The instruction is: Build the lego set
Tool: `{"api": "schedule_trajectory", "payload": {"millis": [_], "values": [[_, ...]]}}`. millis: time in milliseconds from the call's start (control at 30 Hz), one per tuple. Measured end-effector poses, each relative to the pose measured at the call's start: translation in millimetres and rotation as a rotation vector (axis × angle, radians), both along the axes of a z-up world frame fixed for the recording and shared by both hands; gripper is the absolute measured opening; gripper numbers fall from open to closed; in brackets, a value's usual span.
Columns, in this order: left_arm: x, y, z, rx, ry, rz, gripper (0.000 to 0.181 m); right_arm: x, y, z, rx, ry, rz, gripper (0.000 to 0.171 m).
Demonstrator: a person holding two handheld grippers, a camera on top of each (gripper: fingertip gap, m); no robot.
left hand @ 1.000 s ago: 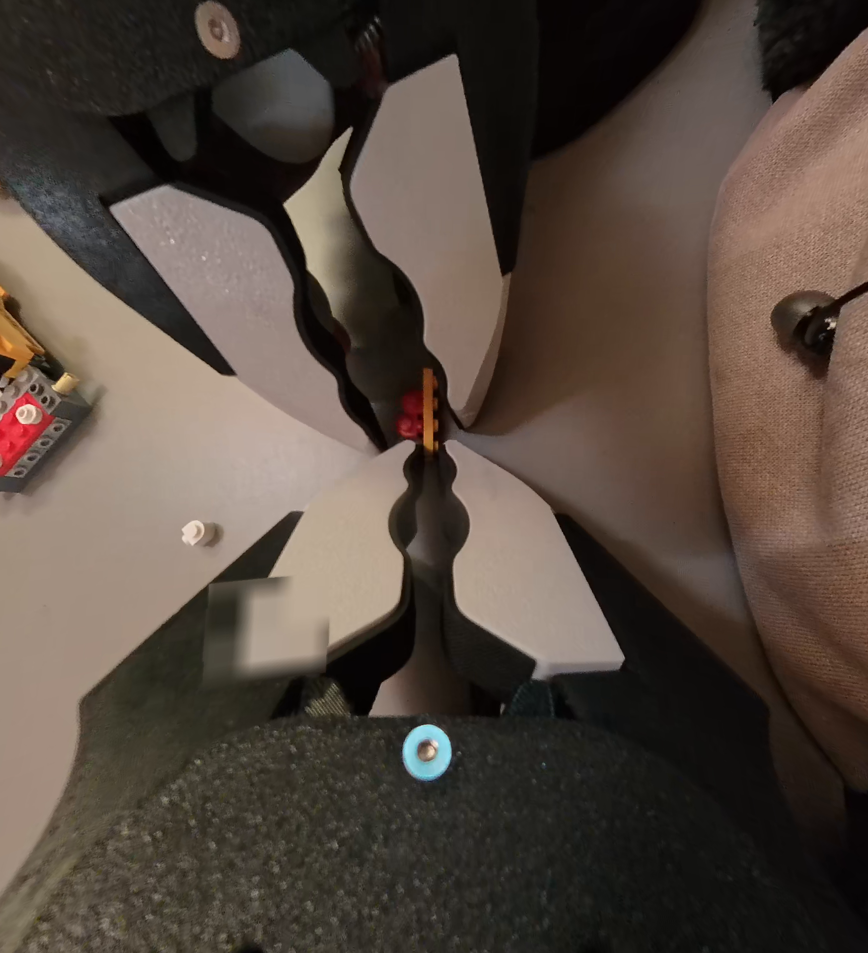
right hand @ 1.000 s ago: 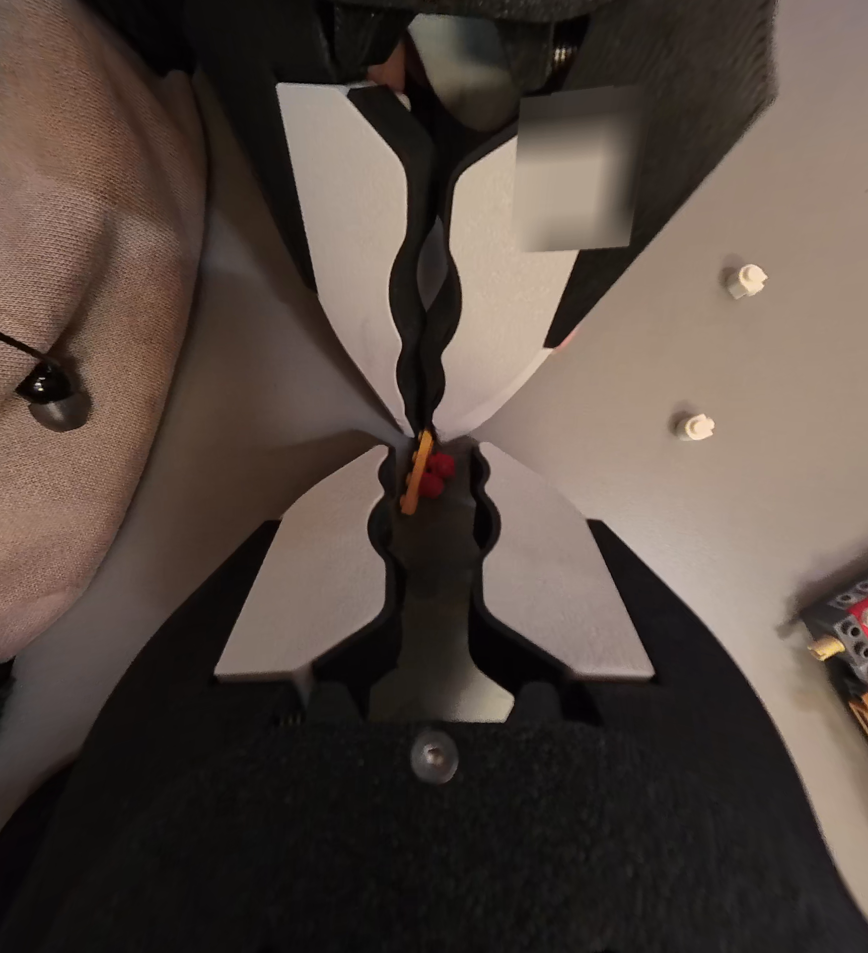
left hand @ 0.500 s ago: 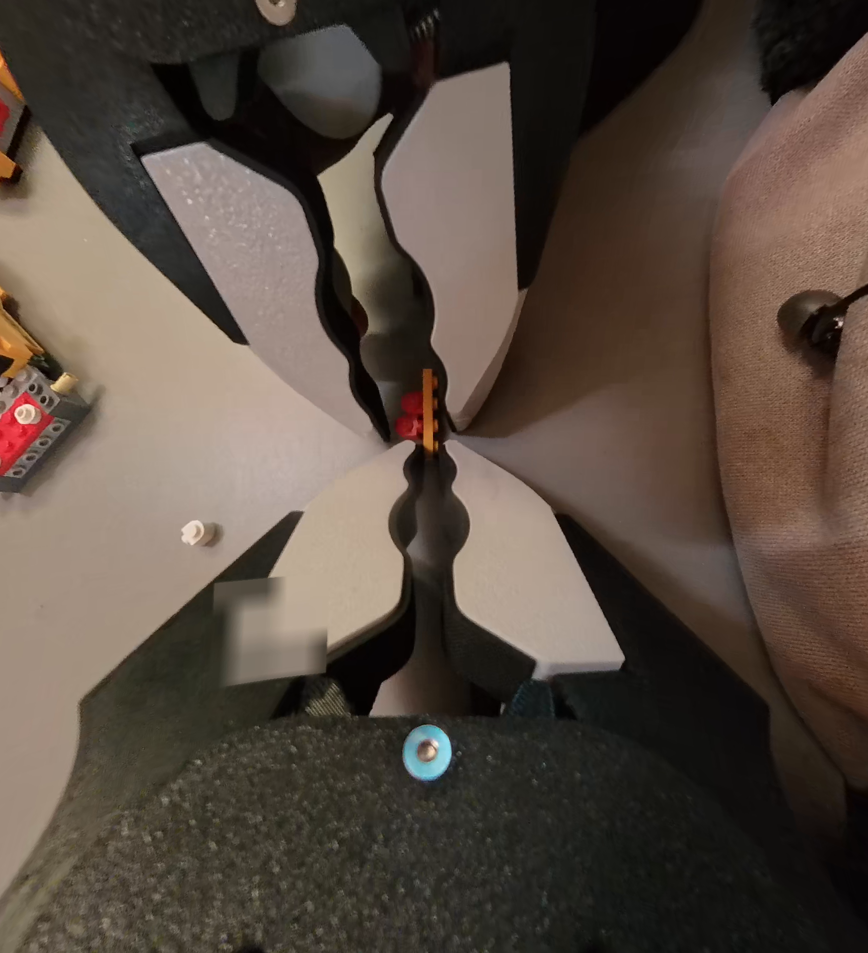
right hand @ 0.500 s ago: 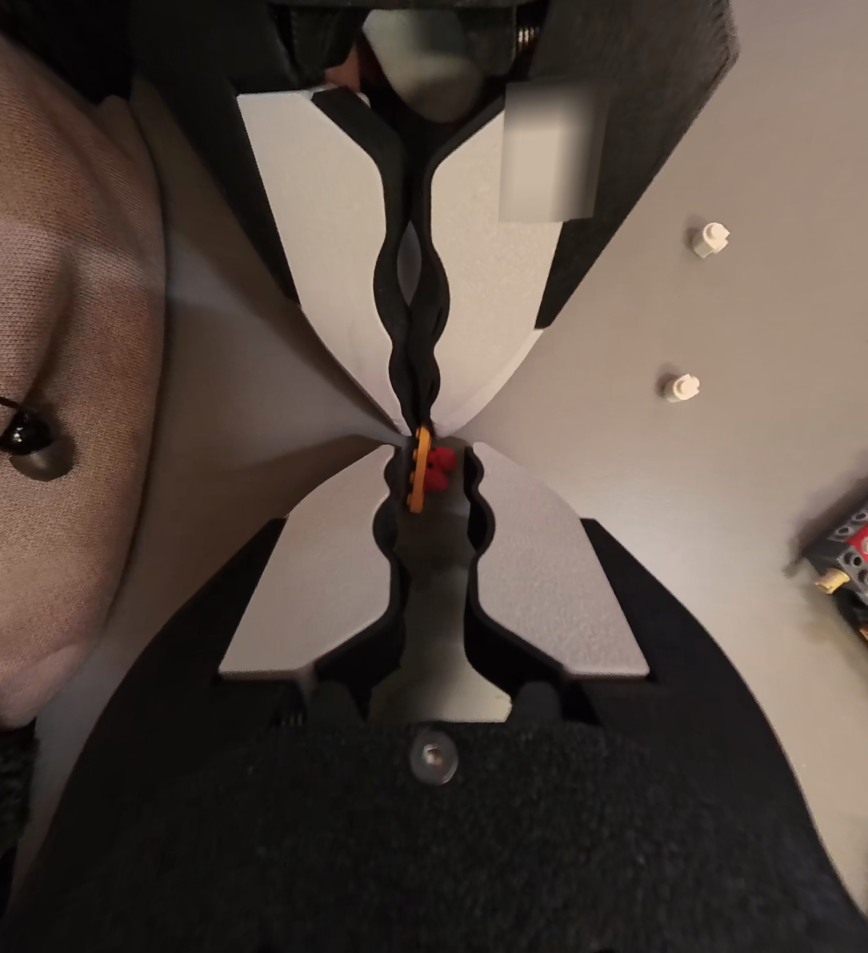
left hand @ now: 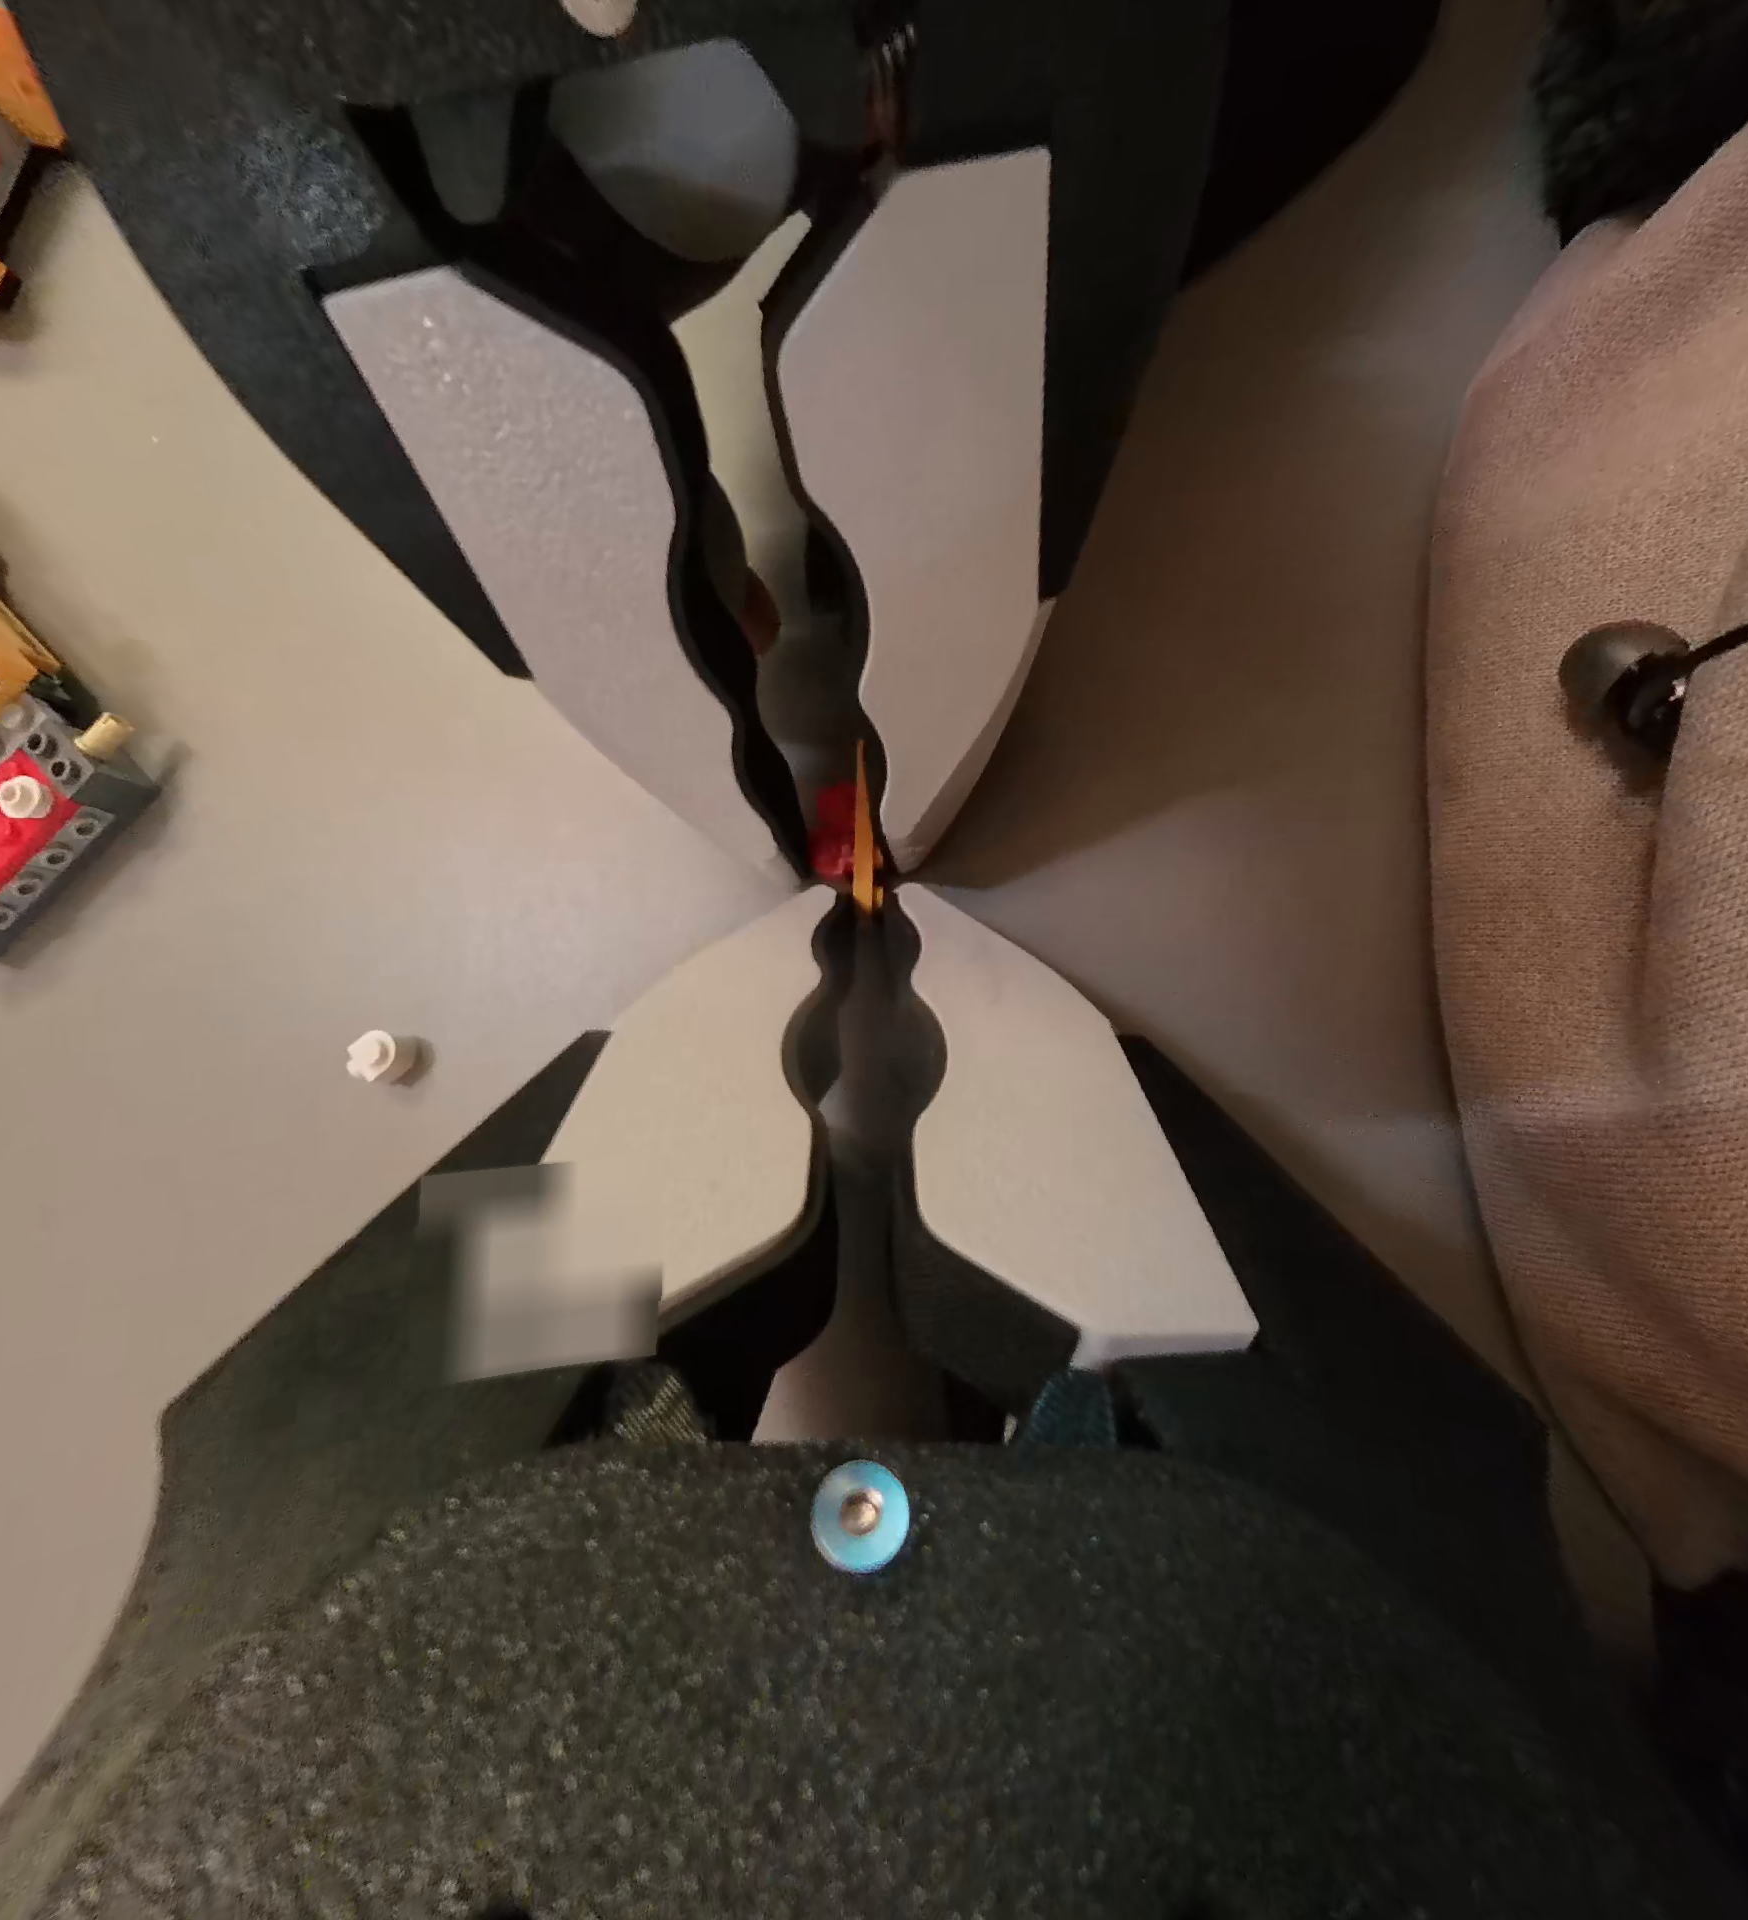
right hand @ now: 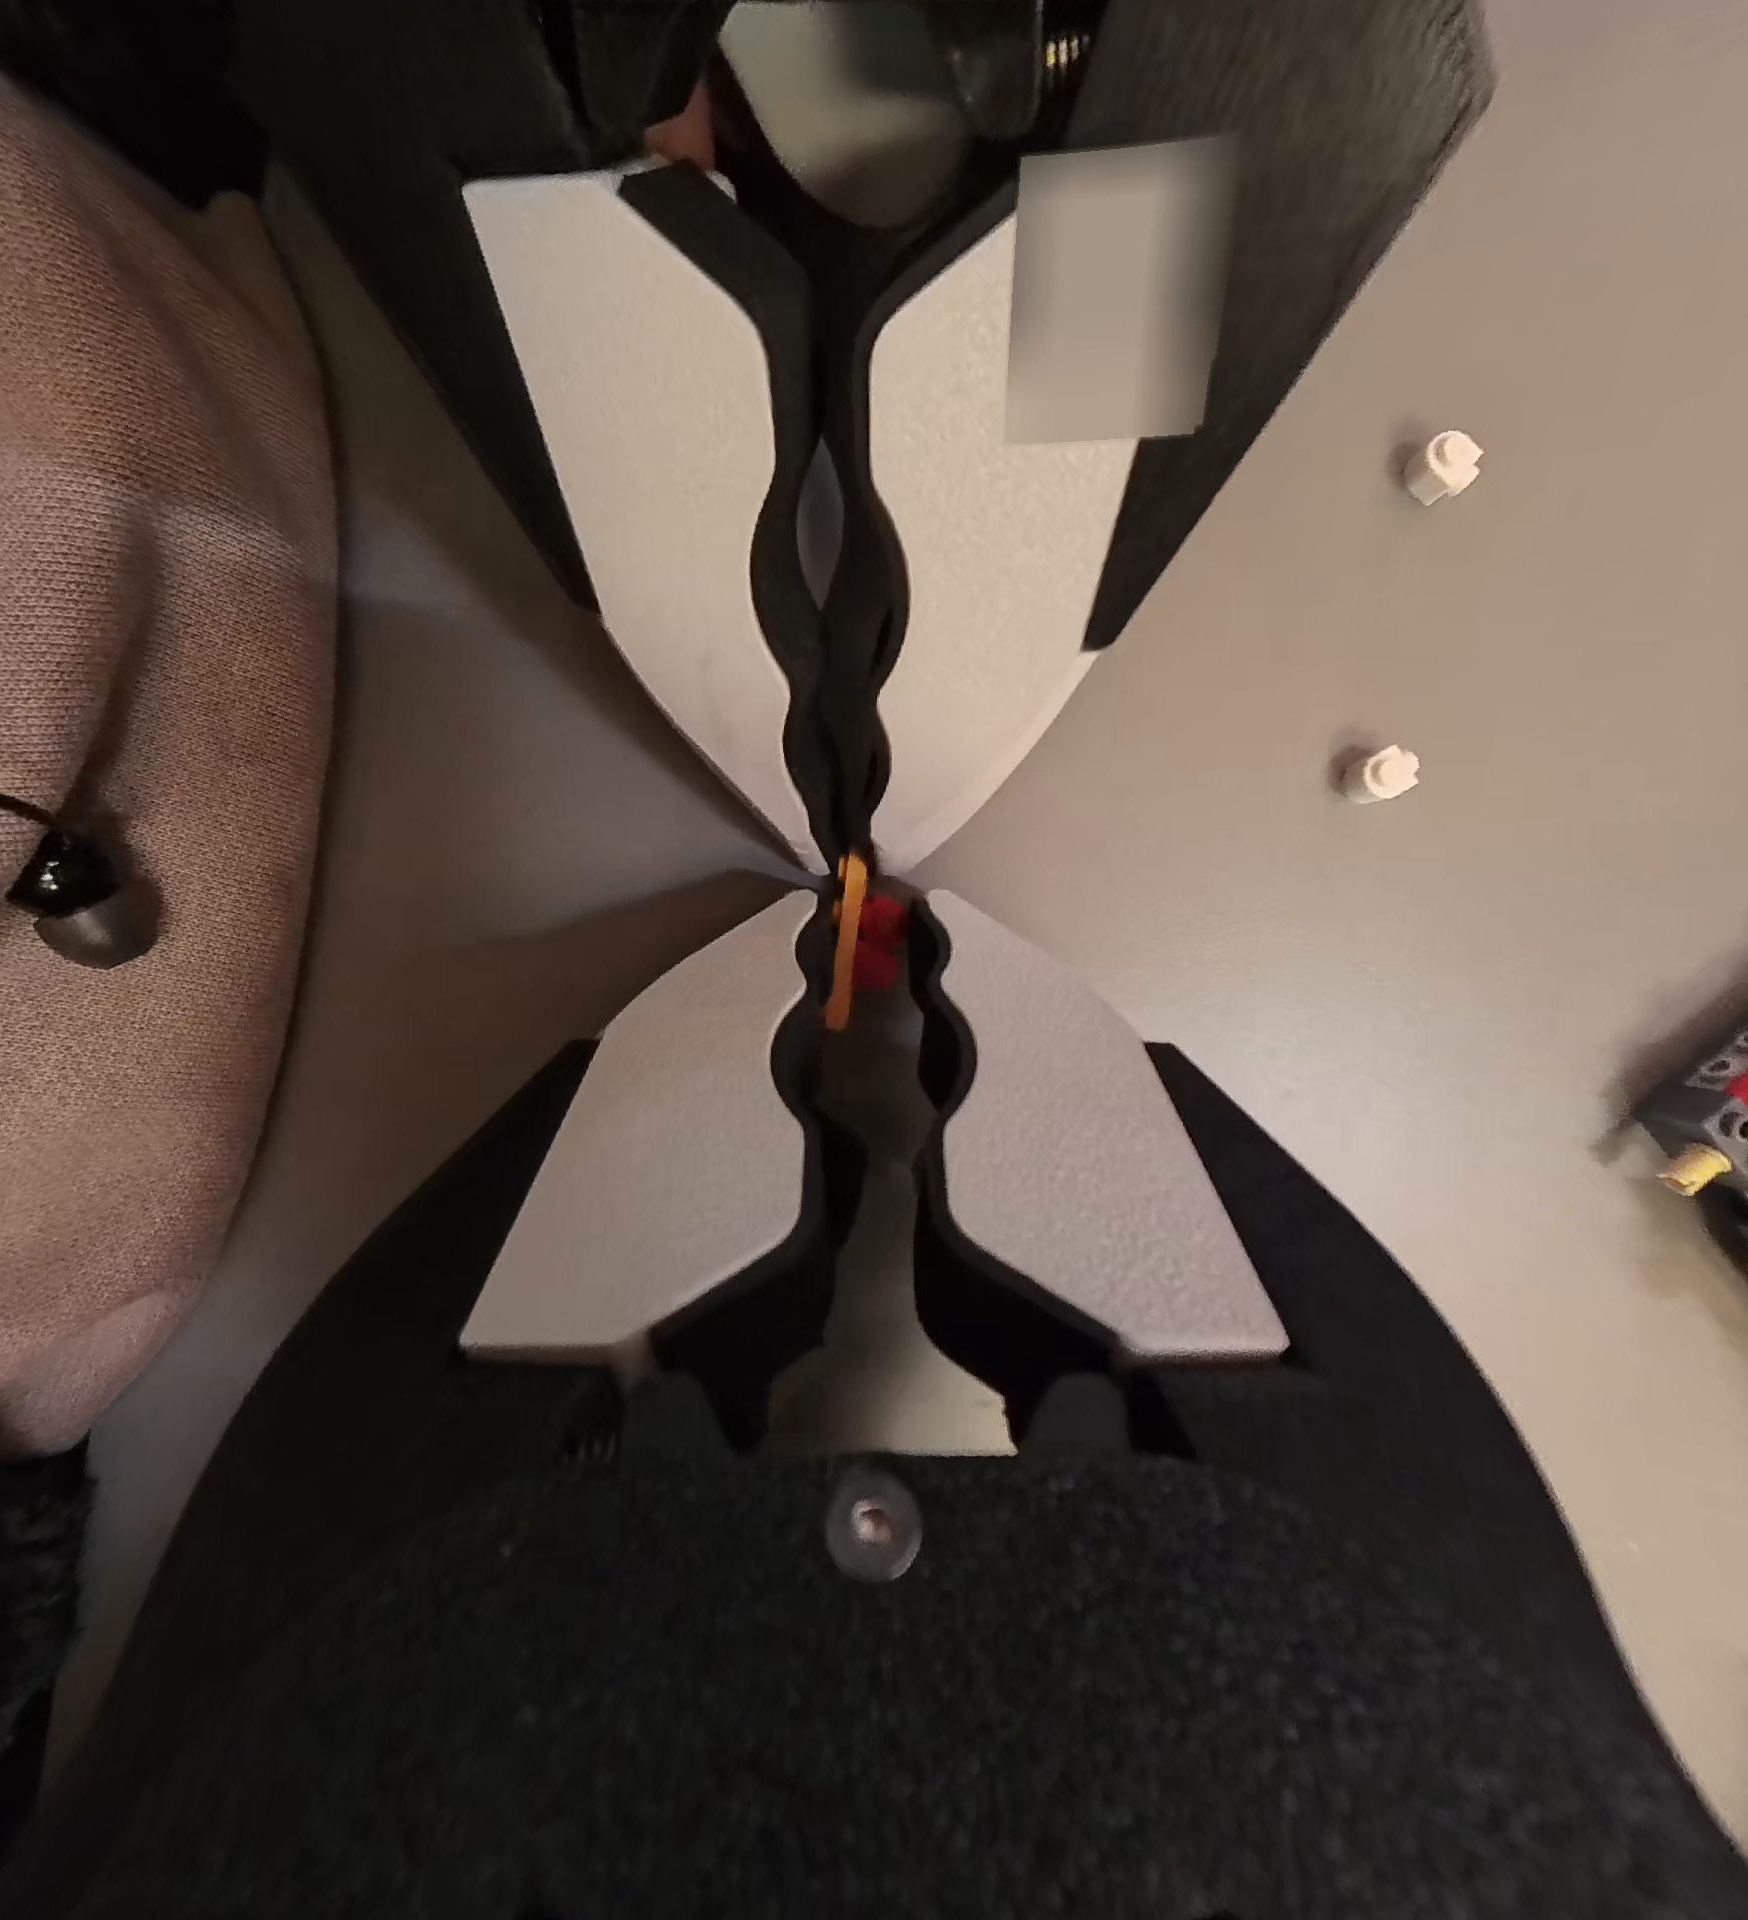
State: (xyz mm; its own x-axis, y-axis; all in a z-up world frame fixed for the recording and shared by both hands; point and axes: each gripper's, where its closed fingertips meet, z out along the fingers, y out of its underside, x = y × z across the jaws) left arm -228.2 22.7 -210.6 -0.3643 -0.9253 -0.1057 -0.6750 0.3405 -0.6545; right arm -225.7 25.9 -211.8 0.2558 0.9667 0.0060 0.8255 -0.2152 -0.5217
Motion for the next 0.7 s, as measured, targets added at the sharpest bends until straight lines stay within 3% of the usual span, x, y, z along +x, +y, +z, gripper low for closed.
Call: {"api": "schedule_trajectory", "payload": {"millis": [400,700], "values": [[0.4,-1.5,-0.1,-0.015,-0.002,-0.023,0.005,-0.8,-2.7,0.0,0.036,0.018,0.190,0.013],[0.5,-2.6,0.1,-0.040,0.007,-0.015,0.005,-2.3,-4.8,0.7,0.031,0.056,0.200,0.013]]}}
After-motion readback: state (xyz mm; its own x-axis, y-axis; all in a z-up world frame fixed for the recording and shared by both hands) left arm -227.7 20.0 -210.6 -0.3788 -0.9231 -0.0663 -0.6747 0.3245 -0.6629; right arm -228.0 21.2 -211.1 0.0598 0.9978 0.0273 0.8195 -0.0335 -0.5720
